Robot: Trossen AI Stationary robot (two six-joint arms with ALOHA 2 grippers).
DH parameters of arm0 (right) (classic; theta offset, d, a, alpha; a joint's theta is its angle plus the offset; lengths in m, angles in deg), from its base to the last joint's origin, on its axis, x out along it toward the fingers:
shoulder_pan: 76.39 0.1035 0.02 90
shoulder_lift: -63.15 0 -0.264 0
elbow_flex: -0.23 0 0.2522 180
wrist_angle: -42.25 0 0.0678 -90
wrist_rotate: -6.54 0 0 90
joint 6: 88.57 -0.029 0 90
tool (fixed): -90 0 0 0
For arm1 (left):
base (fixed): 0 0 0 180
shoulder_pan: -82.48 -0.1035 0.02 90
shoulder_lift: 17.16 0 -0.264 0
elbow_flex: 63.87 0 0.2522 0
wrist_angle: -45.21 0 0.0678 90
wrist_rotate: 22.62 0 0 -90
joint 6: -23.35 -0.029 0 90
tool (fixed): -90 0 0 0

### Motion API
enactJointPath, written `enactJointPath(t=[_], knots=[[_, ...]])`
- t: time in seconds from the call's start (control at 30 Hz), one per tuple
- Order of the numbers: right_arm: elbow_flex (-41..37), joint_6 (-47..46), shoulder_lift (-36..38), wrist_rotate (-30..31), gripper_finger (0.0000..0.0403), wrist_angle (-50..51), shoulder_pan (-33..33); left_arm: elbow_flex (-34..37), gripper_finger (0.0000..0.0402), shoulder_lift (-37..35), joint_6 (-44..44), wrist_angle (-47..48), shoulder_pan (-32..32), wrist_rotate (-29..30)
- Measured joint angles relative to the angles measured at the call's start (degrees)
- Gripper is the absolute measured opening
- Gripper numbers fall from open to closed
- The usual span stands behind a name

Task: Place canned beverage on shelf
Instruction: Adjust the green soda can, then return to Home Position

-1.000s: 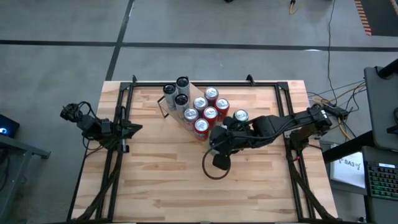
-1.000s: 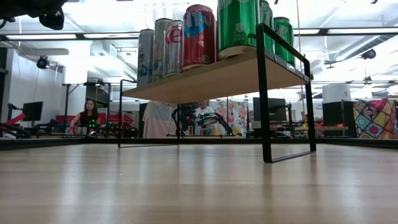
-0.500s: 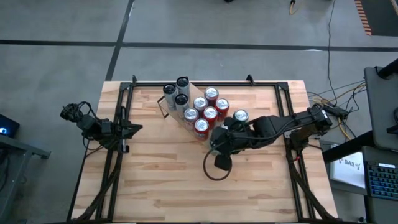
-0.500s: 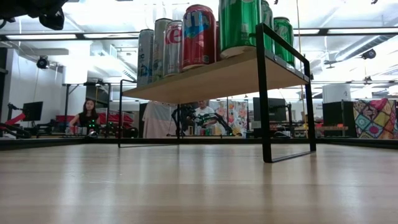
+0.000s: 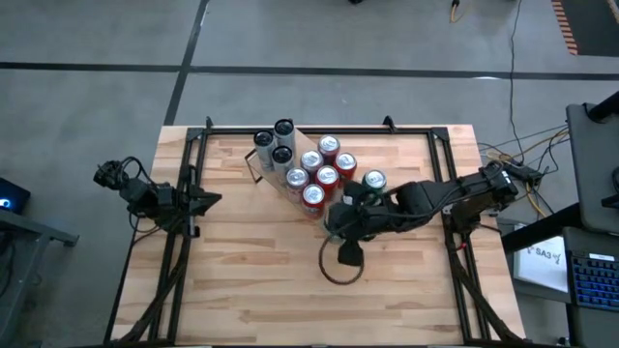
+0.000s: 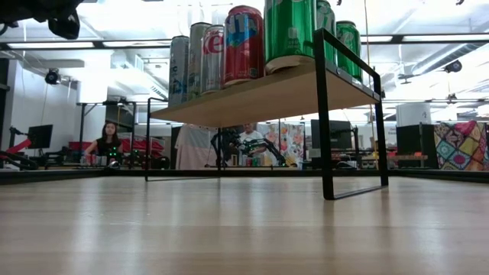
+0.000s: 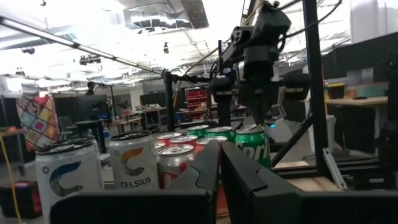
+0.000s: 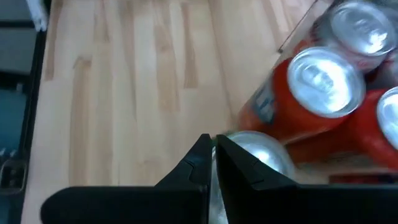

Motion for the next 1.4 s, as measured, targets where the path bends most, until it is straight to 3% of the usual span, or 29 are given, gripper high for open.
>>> enactJointPath(t=[0.23, 0.37, 0.5, 0.67, 0.8, 0.93, 1.0, 1.2, 1.4], knots=[[0.0, 0.6, 2.1, -3.4, 0.0012, 1.6, 5.3, 0.0, 0.0000, 0.5, 2.7, -0.6, 0.0, 0.0], [0.0, 3.8, 4.3, -3.6, 0.0012, 2.8, 8.6, 0.0, 0.0000, 2.4, 3.9, -6.0, 0.0, -2.1], [-2.1, 9.6, 6.7, -3.4, 0.0012, 6.1, 11.8, 0.3, 0.0000, 8.6, 4.0, -16.3, 0.0, -7.2], [-9.8, 11.7, 12.1, -3.2, 0.0012, 1.0, 12.8, -0.4, 0.0000, 18.0, 0.4, -23.3, 0.0, -3.3], [-20.1, 12.6, 17.9, -3.2, 0.0012, -13.8, 14.0, -3.2, 0.0000, 18.9, -1.1, -12.6, 0.0, -2.5], [-32.8, 14.1, 23.6, -3.1, 0.0012, -30.8, 14.5, -8.2, 0.0000, 14.6, 6.2, 8.9, 0.0, -3.2], [-38.7, 14.5, 25.8, -2.1, 0.0012, -38.2, 14.4, -9.3, 0.0000, 12.0, 8.7, 14.9, 0.0, -4.1], [-50.9, 15.1, 31.3, -0.3, 0.0012, -51.5, 14.7, -7.1, 0.0000, 3.1, 8.8, 16.6, 0.0, -8.9], [-58.8, 13.6, 37.1, -0.3, 0.0012, -57.2, 16.8, -1.2, 0.0000, -2.3, 8.7, 16.2, 0.0, -8.4]])
